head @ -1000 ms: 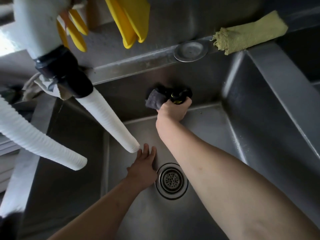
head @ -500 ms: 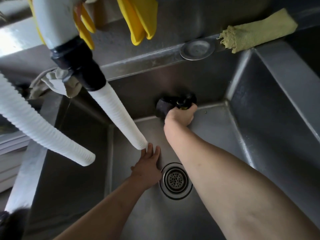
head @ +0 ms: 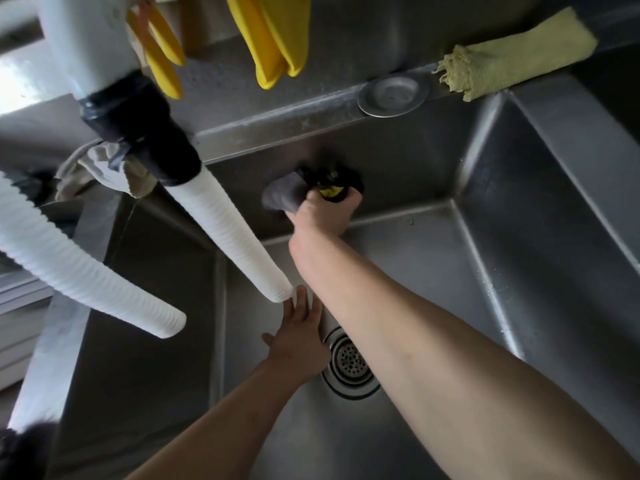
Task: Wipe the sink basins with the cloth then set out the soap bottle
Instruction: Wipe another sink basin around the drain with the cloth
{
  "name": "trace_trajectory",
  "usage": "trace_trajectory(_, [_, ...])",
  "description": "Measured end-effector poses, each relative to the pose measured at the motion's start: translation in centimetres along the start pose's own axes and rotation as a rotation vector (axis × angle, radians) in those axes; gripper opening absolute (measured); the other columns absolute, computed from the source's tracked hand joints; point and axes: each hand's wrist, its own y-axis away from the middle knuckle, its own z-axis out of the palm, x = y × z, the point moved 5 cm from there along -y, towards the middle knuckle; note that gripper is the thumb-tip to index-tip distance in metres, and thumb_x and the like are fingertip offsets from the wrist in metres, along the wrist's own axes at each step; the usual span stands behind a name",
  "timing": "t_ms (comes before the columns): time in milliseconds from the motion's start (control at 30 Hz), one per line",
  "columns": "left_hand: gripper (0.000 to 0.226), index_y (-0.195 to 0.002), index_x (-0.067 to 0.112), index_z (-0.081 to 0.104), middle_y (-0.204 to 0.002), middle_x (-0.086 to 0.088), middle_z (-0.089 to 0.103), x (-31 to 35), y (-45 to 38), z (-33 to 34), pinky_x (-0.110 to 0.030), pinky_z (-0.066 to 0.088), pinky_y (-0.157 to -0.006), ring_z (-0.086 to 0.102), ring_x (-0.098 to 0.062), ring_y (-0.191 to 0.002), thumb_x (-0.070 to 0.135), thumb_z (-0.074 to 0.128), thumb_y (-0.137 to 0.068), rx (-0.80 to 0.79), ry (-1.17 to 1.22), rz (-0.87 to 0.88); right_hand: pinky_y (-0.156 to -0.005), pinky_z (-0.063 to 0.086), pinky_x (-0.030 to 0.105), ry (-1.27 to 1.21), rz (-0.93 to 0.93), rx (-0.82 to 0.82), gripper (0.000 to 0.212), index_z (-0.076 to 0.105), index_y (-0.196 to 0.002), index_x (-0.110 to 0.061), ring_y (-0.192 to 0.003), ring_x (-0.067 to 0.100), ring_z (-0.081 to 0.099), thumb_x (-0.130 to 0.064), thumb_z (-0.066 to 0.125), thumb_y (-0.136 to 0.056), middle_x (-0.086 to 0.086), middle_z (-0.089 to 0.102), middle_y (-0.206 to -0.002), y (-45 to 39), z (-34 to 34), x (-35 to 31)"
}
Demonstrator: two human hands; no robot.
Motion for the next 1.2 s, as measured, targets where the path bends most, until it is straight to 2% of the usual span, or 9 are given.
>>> trace_trajectory(200, [0.075,-0.151,0.021,0.034,-0.159,0.001,0.033,-1.7,-0.1,0.1,-0.049,0.031,-0.117,0.032,-0.024,-0.145,0.049,0.058,-0.086,-0.048,0.056,-0.08,-0.092,0.06,0.057,-0.046,-0.011,-0.327,0.056,0.05,-0.106,-0.056,-0.113,0.029,0.068,-0.015,0.07,-0.075,-0.011,0.062,-0.116,5.4,4.0,-0.9])
trace_trajectory(267, [0.065,-0.148,0.022,0.04,-0.157,-0.001,0.035,-1.4,0.0,-0.3,-0.049,0.035,-0.115,0.032,-0.029,-0.145,0.044,0.058,-0.09,-0.076,0.01,-0.052,-0.093,0.059,0.058,0.023,-0.014,-0.365,0.056,0.05,-0.104,-0.058,-0.114,0.028,0.067,-0.016,0.074,-0.076,-0.014,0.063,-0.115,4.9,2.6,0.1])
trace_trajectory(367, [0.062,-0.146,0.032,0.036,-0.158,-0.001,0.03,-0.7,0.2,-1.1,-0.061,0.039,-0.108,0.025,-0.03,-0.148,0.048,0.049,-0.088,-0.018,0.04,-0.029,-0.1,0.056,0.05,0.237,-0.039,-0.179,0.058,0.053,-0.122,-0.046,-0.115,0.03,0.067,-0.016,0.079,-0.08,-0.002,0.067,-0.121,3.1,-2.2,0.9])
trace_trajectory(500, [0.083,-0.156,0.043,-0.002,-0.165,0.015,-0.02,-0.8,-0.3,-0.5,-0.072,0.024,-0.112,-0.021,-0.021,-0.152,0.041,0.041,-0.085,-0.019,-0.007,0.017,-0.092,0.057,0.037,0.345,0.11,0.102,0.051,0.051,-0.126,-0.037,-0.104,0.034,0.064,-0.012,0.075,-0.088,0.013,0.055,-0.136,-0.5,-7.0,1.4])
trace_trajectory(667, [0.094,-0.157,0.037,-0.012,-0.161,0.013,-0.03,-0.2,0.1,-0.8,-0.077,0.02,-0.109,-0.024,-0.02,-0.151,0.028,0.05,-0.087,-0.062,-0.019,-0.013,-0.072,0.064,0.049,0.114,0.246,-0.056,0.051,0.042,-0.112,-0.039,-0.09,0.021,0.06,-0.003,0.068,-0.089,0.002,0.049,-0.13,-0.5,-3.6,1.5])
trace_trajectory(767, [0.09,-0.157,0.039,-0.006,-0.162,0.016,-0.025,-0.5,-0.2,-0.4,-0.079,0.023,-0.105,-0.021,-0.022,-0.152,0.035,0.051,-0.088,-0.047,-0.006,0.009,-0.078,0.064,0.053,0.042,0.295,-0.098,0.053,0.04,-0.119,-0.035,-0.091,0.023,0.057,0.003,0.066,-0.091,0.004,0.046,-0.133,1.5,-1.8,0.0])
trace_trajectory(933, [0.084,-0.149,0.035,0.028,-0.164,0.007,0.014,-1.5,-1.0,0.2,-0.068,0.034,-0.106,-0.01,-0.023,-0.151,0.051,0.029,-0.066,0.024,-0.006,0.078,-0.092,0.059,0.059,-0.167,0.448,-0.271,0.064,0.034,-0.143,-0.027,-0.118,0.035,0.054,0.011,0.057,-0.097,0.007,0.04,-0.142,5.1,1.2,-1.9])
trace_trajectory(1033, [0.087,-0.151,0.043,0.019,-0.163,0.021,0.001,-1.8,-1.2,0.0,-0.067,0.037,-0.106,-0.004,-0.017,-0.154,0.054,0.034,-0.066,0.055,0.063,0.086,-0.092,0.058,0.061,-0.184,0.453,-0.353,0.058,0.038,-0.137,-0.026,-0.127,0.04,0.055,0.01,0.059,-0.097,0.012,0.042,-0.147,6.5,2.2,-3.4])
trace_trajectory(1200, [0.085,-0.15,0.036,0.021,-0.163,0.016,0.004,-1.0,-0.4,-0.9,-0.07,0.04,-0.1,-0.001,-0.023,-0.15,0.051,0.036,-0.068,0.006,-0.009,0.027,-0.069,0.065,0.048,-0.2,0.374,-0.457,0.048,0.044,-0.126,-0.024,-0.127,0.043,0.059,0.009,0.061,-0.096,0.016,0.051,-0.142,7.9,2.7,-7.2])
